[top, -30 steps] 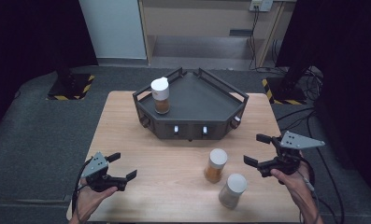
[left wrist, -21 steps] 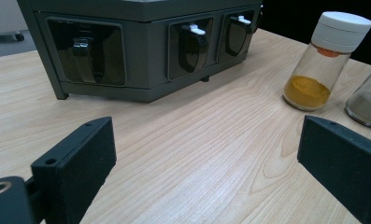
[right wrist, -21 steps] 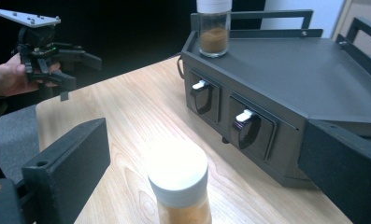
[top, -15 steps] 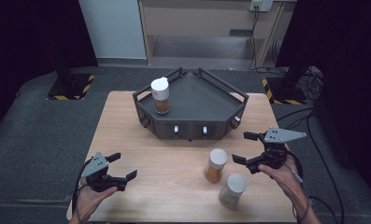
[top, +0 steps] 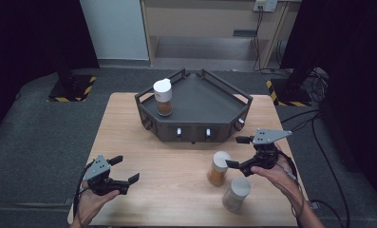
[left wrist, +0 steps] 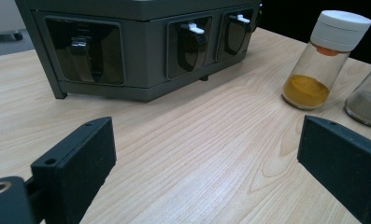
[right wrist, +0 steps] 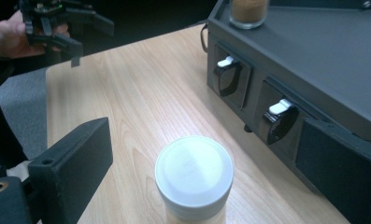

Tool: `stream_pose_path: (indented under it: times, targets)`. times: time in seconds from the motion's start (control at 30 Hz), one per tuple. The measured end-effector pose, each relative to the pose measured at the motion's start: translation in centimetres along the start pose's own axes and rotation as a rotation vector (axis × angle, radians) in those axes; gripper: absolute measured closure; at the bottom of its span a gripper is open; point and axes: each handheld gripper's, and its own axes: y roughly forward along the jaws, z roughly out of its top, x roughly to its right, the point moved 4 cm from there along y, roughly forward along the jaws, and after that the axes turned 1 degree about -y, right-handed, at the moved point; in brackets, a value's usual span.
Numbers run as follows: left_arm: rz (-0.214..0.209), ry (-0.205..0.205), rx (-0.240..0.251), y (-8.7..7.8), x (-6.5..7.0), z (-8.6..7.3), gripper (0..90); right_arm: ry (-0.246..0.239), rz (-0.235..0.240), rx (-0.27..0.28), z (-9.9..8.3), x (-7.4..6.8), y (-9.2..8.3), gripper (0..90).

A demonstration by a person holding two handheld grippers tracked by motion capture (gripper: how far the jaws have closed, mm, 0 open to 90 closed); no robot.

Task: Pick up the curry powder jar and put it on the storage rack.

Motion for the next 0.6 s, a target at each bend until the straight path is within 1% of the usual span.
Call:
stream_pose_path:
  times: [0.1, 0.23, 0.3, 0.6]
  targets:
    - [0.000, -0.001, 0.001, 0.0, 0.0, 0.0, 3.2, -0.008, 0.011, -0.024, 0.2, 0.2, 0.6, 5.5]
    - [0.000, -0.002, 0.001, 0.0, 0.0, 0.0, 3.1, -0.007, 0.032, -0.040, 0.3, 0.8, 1.3, 6.1]
    - [-0.001, -0.002, 0.001, 0.0, 0.0, 0.0, 3.2, -0.015, 0.047, -0.064, 0.5, 1.0, 1.8, 6.9]
    - [0.002, -0.003, 0.001, 0.0, -0.1, 0.0, 3.1, -0.037, 0.073, -0.115, 0.6, 1.6, 3.1, 9.5]
